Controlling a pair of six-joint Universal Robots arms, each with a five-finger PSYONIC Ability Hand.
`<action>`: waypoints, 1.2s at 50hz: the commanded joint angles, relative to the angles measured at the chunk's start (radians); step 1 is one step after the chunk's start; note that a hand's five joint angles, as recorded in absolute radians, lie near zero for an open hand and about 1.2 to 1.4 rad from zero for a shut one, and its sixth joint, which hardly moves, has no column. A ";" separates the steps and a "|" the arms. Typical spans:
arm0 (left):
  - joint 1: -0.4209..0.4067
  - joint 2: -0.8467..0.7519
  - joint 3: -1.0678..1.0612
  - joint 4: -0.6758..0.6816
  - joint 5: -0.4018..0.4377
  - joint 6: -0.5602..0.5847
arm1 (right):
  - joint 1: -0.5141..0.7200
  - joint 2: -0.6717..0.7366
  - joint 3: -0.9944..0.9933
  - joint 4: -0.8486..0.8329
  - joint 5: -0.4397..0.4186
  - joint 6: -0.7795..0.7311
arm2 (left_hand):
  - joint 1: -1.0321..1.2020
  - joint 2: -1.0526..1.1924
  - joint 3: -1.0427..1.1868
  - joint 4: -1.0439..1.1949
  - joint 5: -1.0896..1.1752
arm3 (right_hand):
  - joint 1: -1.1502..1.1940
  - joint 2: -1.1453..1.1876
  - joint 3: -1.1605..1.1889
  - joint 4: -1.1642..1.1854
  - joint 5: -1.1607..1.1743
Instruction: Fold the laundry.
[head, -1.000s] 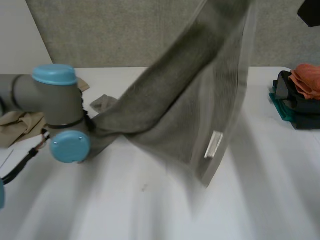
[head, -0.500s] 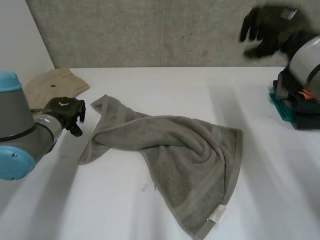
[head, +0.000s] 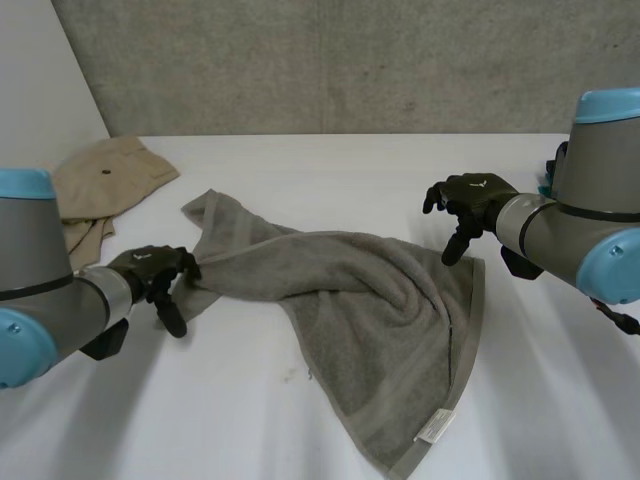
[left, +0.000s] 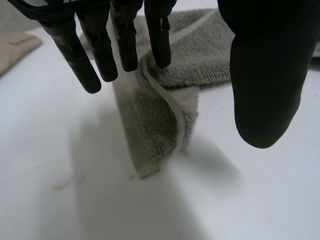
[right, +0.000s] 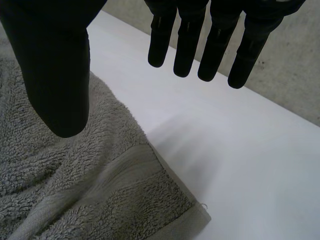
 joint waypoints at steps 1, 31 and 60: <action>-0.031 -0.100 0.095 0.008 -0.043 -0.056 | -0.004 -0.076 0.120 -0.101 -0.008 -0.016 | 0.047 0.064 0.061 0.070 0.074 | 0.087 0.094 0.088 0.099 0.084; -0.076 -0.151 0.233 0.021 -0.264 -0.112 | -0.009 -0.114 0.255 -0.182 -0.017 -0.022 | 0.238 0.255 0.251 0.260 0.264 | 0.087 0.094 0.088 0.099 0.084; -0.082 -0.197 0.281 -0.027 -0.229 -0.145 | -0.010 -0.116 0.266 -0.188 -0.017 -0.025 | -0.006 0.011 0.008 0.017 0.021 | 0.090 0.097 0.091 0.102 0.086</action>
